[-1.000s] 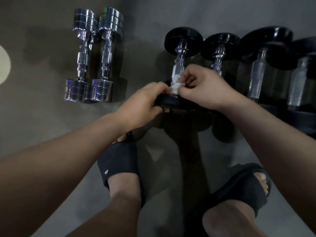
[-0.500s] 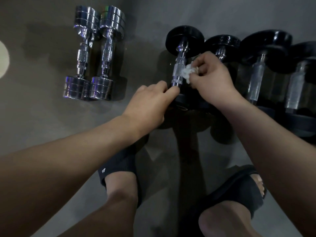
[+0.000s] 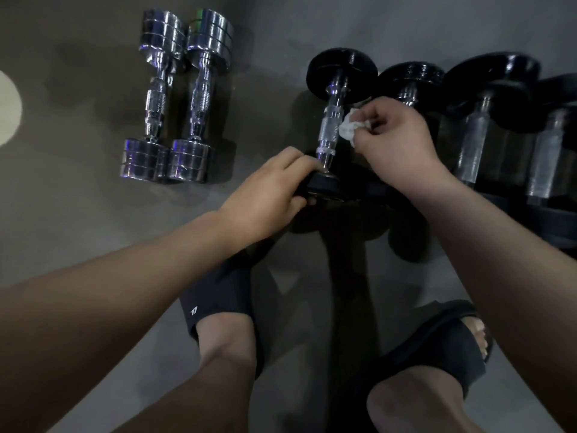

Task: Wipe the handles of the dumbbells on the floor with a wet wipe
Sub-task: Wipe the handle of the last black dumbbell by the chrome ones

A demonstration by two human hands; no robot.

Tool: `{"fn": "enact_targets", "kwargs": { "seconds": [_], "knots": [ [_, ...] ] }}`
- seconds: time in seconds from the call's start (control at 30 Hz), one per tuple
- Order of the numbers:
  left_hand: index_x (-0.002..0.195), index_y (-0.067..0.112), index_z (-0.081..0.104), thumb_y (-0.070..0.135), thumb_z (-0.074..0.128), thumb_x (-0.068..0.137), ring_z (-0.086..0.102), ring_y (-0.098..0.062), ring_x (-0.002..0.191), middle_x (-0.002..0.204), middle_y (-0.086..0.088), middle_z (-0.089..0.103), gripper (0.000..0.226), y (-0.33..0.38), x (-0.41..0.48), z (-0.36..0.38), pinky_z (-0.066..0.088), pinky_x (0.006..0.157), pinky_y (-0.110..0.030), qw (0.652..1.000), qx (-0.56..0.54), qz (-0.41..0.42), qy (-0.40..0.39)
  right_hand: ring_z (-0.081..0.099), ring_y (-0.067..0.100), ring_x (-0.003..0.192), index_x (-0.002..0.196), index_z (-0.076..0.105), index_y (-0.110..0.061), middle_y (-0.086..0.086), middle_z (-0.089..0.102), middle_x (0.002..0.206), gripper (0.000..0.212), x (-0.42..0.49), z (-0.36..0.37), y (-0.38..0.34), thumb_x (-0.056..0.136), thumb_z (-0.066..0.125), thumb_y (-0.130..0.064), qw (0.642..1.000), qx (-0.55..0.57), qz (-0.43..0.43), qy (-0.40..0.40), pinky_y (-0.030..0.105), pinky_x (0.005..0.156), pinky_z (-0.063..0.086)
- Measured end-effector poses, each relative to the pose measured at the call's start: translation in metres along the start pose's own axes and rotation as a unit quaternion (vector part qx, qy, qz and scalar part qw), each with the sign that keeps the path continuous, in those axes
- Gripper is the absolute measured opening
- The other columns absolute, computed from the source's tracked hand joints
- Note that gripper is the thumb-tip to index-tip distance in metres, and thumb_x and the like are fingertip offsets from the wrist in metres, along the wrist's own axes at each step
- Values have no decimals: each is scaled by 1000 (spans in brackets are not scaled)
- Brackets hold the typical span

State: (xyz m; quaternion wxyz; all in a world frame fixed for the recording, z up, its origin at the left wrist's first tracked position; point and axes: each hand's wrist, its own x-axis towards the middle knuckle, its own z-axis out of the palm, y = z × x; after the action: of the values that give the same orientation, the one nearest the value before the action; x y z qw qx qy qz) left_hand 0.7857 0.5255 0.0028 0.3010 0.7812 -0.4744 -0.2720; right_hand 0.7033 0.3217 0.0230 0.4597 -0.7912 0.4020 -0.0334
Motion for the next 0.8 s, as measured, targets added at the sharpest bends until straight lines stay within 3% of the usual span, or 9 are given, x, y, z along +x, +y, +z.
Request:
{"fn": "enact_targets", "kwargs": {
  "seconds": [0.1,0.27,0.37,0.47,0.57,0.67,0.73,0.8],
  "knots": [
    [134,16,55,3,66,82,56,-23,109,121,-5,52,54,-4,0,4,49,94,-34,1000,-26,9,-7,66,2,76,92,70,-28,-10,70,88,7,-5,-6,0,88,67,-23,1000,-7,7,-5,16,66,50],
    [135,20,50,3,70,78,48,-24,85,104,-6,43,62,3,5,8,48,66,-39,990,130,47,-16,67,6,77,95,70,-28,-11,70,93,16,-9,-17,0,88,61,-18,1000,-28,11,-4,21,61,52],
    [132,20,49,3,67,71,50,-33,85,108,-11,45,65,24,12,3,47,68,-44,972,228,49,-34,70,11,79,93,70,-28,-7,73,97,13,-9,-20,0,88,62,-20,1000,-24,13,9,30,65,60],
    [131,20,48,7,64,72,52,-36,87,113,-13,45,63,34,14,1,43,70,-44,966,251,30,-50,68,5,79,93,70,-28,-10,72,97,11,-8,-18,-1,89,62,-21,1000,-22,2,11,24,66,58],
    [128,19,54,11,68,79,55,-34,87,108,-10,47,52,21,11,-3,50,70,-43,983,174,48,-24,63,1,77,102,69,-26,-13,67,94,19,-3,-10,-3,87,62,-16,999,-32,-40,3,19,71,54],
    [127,15,58,21,73,82,58,-25,102,114,-5,55,48,5,6,-9,52,85,-40,998,50,33,-19,60,6,83,109,69,-25,-5,64,102,28,5,0,-7,85,61,-14,993,-67,-95,-2,17,79,51],
    [122,13,64,22,77,82,59,-19,105,112,-3,61,43,-2,3,-10,50,92,-34,1000,-16,18,3,56,6,84,107,73,-20,-1,62,105,25,12,6,-8,86,60,-15,984,-125,-129,8,3,76,39],
    [117,15,69,20,81,79,61,-13,102,108,0,65,40,-6,2,-10,50,92,-31,998,-65,-6,20,52,7,87,104,75,-14,6,61,105,21,15,10,-8,90,60,-16,974,-171,-149,12,-3,73,30]
  ]
}}
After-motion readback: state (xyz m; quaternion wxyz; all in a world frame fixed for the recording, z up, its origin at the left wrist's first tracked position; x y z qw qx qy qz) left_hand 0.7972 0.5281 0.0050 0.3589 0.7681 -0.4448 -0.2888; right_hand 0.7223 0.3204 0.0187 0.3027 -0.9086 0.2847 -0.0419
